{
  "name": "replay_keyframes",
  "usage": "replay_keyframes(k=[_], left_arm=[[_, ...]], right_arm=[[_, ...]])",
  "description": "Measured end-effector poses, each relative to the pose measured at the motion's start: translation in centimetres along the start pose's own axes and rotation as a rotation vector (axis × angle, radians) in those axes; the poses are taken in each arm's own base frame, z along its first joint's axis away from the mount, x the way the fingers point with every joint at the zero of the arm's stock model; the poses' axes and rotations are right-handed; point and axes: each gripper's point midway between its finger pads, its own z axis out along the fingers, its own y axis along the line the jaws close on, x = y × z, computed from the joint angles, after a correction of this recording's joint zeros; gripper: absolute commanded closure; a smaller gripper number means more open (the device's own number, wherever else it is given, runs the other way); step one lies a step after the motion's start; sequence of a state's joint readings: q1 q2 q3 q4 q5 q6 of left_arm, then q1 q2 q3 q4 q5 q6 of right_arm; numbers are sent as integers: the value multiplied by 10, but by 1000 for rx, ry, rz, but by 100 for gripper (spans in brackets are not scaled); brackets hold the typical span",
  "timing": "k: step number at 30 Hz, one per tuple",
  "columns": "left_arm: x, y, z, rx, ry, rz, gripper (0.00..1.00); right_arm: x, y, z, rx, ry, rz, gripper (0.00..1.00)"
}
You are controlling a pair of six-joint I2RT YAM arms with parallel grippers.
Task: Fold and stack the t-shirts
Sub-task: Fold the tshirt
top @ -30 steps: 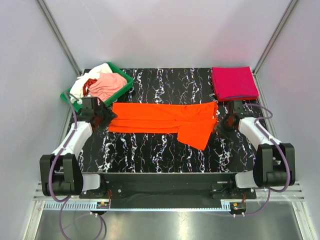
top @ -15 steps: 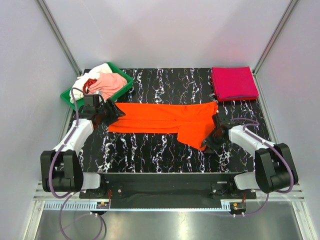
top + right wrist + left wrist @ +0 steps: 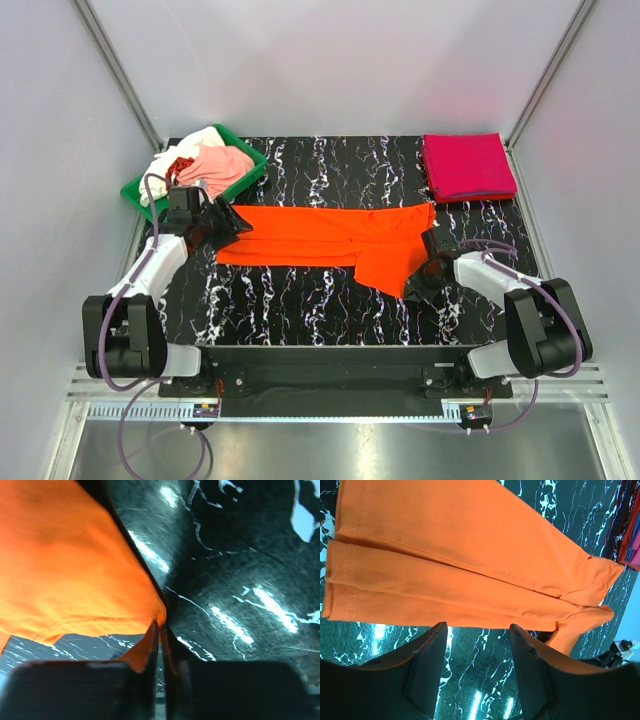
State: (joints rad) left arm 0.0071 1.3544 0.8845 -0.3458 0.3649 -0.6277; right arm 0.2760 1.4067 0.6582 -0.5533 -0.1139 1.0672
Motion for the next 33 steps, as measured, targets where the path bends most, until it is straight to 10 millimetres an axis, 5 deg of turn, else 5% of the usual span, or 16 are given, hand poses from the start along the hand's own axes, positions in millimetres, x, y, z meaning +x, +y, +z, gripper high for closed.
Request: replay_keyframes(k=[7, 16, 26, 33], left_arm=[[-3, 4, 1, -33, 0, -6, 43], [-23, 11, 7, -125, -23, -16, 43], [-18, 26, 4, -195, -12, -8, 43], [-18, 32, 3, -229, -14, -3, 43]], right_arm=[[-8, 13, -9, -46, -45, -13, 100], [-59, 118, -66, -270, -203, -137, 100], [-94, 172, -48, -261, -225, -246, 100], [-129, 211, -55, -311, -276, -279, 100]])
